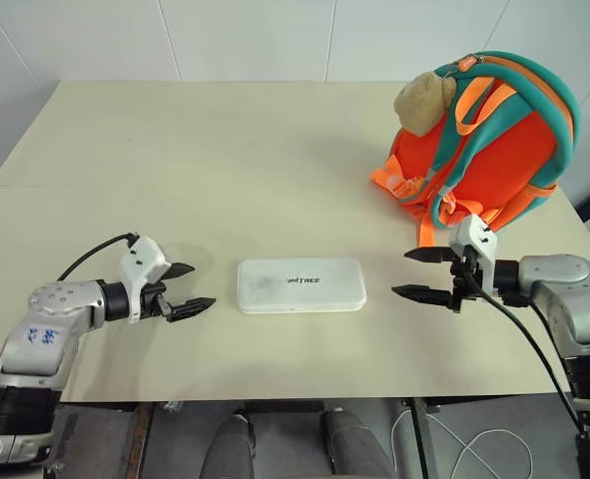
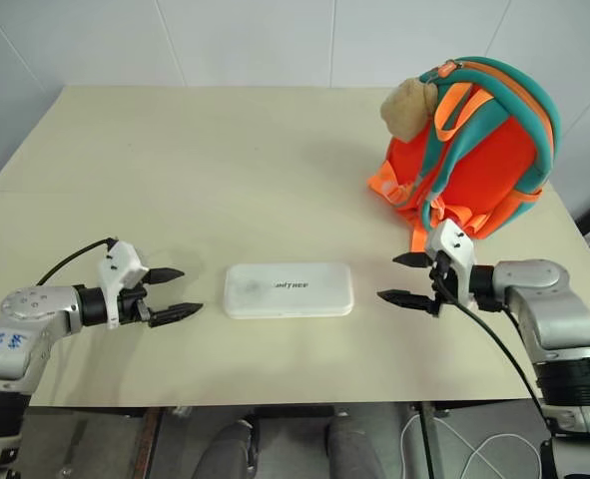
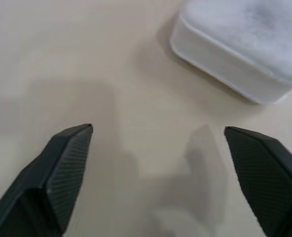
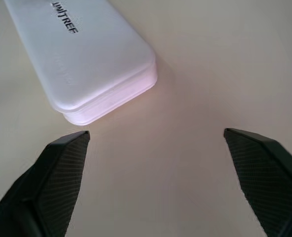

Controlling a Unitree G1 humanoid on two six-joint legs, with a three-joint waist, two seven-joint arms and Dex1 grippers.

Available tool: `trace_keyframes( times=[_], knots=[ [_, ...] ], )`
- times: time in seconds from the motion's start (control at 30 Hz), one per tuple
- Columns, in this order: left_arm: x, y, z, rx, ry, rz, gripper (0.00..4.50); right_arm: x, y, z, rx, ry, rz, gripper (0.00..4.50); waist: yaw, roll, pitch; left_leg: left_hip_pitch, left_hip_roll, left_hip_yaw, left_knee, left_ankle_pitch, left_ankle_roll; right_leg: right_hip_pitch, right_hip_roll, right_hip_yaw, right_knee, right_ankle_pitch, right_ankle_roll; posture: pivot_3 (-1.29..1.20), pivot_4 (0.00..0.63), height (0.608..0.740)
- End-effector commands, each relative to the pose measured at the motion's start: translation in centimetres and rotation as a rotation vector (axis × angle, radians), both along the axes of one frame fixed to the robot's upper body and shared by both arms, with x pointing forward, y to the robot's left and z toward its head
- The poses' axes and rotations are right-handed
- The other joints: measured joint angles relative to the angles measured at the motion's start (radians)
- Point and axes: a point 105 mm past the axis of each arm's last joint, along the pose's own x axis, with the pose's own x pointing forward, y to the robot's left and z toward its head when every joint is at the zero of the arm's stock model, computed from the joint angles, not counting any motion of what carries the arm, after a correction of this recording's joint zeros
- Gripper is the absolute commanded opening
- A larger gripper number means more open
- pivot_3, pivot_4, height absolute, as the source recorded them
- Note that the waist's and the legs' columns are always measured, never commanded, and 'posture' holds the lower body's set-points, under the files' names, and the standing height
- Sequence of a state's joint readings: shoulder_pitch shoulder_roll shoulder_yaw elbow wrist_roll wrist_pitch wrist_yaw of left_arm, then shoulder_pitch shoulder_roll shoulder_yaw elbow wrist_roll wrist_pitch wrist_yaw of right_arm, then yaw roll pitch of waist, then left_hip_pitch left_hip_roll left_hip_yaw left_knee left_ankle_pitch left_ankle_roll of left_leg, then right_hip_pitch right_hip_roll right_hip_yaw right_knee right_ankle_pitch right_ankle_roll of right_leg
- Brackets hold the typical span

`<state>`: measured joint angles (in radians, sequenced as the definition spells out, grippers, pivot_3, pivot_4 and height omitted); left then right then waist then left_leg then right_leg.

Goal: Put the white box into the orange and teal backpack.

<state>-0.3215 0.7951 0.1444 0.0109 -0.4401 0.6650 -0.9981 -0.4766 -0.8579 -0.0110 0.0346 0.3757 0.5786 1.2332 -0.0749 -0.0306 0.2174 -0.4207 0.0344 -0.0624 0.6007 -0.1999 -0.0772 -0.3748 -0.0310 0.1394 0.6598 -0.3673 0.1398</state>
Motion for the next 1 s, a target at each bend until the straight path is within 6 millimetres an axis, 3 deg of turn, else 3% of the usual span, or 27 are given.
trace_keyframes(
  times=[0.03, 0.1, 0.2, 0.37, 0.6, 1.0],
  knots=[
    [0.5, -0.6, 1.5, -0.181, 0.105, -0.003, 4.47, -1.1, 1.9, 0.4, 0.061, 0.113, 0.067, 4.44, 0.000, 0.000, 0.000, 0.000, 0.000, 0.000, 0.000, 0.000, 0.000, 0.000, 0.000, 0.000, 0.000, 0.000, 0.000, 0.00, 0.150, 0.740],
    [1.1, -0.7, 1.4, -0.233, 0.197, 0.044, 4.47, -1.3, 2.2, 0.0, 0.050, 0.127, 0.071, 4.44, 0.000, 0.000, 0.000, 0.000, 0.000, -0.001, 0.000, 0.000, 0.000, 0.000, 0.000, -0.001, 0.000, 0.000, 0.000, 0.00, 0.150, 0.740],
    [0.6, -1.5, 1.4, -0.328, 0.371, 0.015, 4.47, -1.0, 2.2, -0.5, 0.004, 0.105, 0.065, 4.44, -0.002, 0.000, 0.000, -0.001, 0.000, -0.001, 0.001, 0.000, 0.000, 0.000, 0.000, -0.001, 0.000, 0.000, 0.000, 0.00, 0.150, 0.740],
    [-0.2, -2.9, -0.8, -0.319, 0.629, 0.030, 4.47, -0.3, 2.9, -1.4, 0.016, 0.121, 0.051, 4.44, -0.003, 0.000, 0.000, -0.001, 0.000, -0.001, 0.001, 0.000, 0.000, 0.000, 0.000, -0.001, 0.000, 0.000, 0.001, 0.00, 0.150, 0.740],
    [0.0, -4.3, -1.8, -0.285, 0.715, 0.046, 4.47, -0.8, 4.0, -1.6, 0.042, 0.132, 0.084, 4.44, 0.004, 0.000, 0.000, -0.001, -0.001, -0.001, 0.003, 0.000, 0.000, 0.001, 0.000, -0.001, 0.001, 0.000, 0.001, 0.00, 0.150, 0.740],
    [0.2, -7.2, -1.7, -0.365, 0.846, 0.009, 4.47, -1.0, 6.8, -1.8, 0.089, 0.111, 0.153, 4.44, 0.023, 0.001, -0.001, -0.001, -0.002, -0.004, 0.009, -0.002, 0.001, 0.005, 0.000, -0.003, 0.000, 0.000, 0.002, 0.00, 0.150, 0.740]
  ],
)
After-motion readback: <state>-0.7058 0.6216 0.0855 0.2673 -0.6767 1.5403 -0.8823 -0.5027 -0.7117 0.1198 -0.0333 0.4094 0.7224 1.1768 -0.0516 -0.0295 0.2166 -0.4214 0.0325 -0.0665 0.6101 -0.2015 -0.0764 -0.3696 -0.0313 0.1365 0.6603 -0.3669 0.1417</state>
